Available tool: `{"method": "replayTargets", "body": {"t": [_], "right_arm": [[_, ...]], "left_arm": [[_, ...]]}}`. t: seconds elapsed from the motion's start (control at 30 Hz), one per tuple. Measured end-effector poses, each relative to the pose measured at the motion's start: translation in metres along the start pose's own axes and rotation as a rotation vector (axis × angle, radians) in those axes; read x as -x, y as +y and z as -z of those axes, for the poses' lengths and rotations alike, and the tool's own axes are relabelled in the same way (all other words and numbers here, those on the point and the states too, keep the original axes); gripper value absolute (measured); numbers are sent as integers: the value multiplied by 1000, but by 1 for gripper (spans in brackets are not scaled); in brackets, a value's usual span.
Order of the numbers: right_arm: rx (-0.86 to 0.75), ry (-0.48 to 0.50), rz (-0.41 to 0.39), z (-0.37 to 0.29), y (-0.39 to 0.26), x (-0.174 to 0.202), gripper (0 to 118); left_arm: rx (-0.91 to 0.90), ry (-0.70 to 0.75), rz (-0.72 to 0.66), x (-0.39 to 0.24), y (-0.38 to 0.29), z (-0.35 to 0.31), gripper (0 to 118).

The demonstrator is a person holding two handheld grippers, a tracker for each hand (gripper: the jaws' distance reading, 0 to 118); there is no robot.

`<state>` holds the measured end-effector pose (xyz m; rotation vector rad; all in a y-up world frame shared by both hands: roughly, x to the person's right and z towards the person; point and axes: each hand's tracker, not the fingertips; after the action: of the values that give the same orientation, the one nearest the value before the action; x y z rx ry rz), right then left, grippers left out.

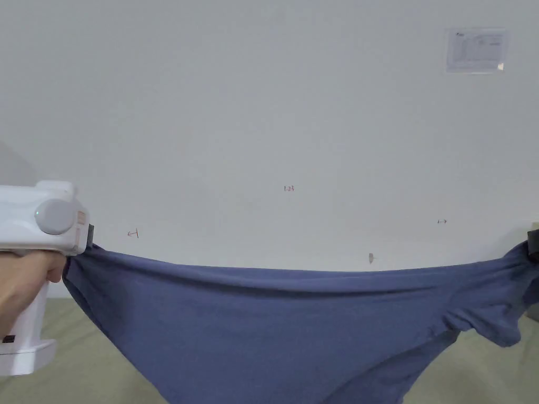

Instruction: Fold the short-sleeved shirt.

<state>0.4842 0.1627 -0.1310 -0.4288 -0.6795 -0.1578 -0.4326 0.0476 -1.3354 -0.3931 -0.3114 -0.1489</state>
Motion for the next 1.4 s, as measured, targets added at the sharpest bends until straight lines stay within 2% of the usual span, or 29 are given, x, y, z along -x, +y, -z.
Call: {"method": "replayTargets", "body": {"t": [0.33, 0.5, 0.63, 0.77, 0.87, 0.97, 1.03, 1.17, 1.4], "right_arm": [[-71, -43, -64, 68, 30, 6, 2], [-70, -50, -77, 92, 22, 10, 2], [-26, -46, -105, 113, -6, 17, 2], [-7, -53, -110, 129, -59, 24, 2], [48, -61, -119, 130, -107, 25, 2], [88, -31, -123, 111, -158, 21, 2], [138, -27, -152, 93, -191, 15, 2], [221, -6, -105, 46, -257, 4, 2], [296, -2, -47, -40, -348, -10, 2]], "left_arm": [[-54, 42, -22, 5, 46, 29, 0], [-52, 59, -36, 16, 25, 44, 0], [-6, 60, -42, 16, -41, 70, 0], [76, 41, -72, 8, -169, 108, 0], [149, 23, -15, -3, -233, 128, 0], [190, 6, 3, -6, -302, 126, 0], [232, -9, 31, -12, -347, 122, 0], [311, -50, 84, -26, -430, 103, 0], [356, -87, 97, -25, -522, 40, 0]]}}
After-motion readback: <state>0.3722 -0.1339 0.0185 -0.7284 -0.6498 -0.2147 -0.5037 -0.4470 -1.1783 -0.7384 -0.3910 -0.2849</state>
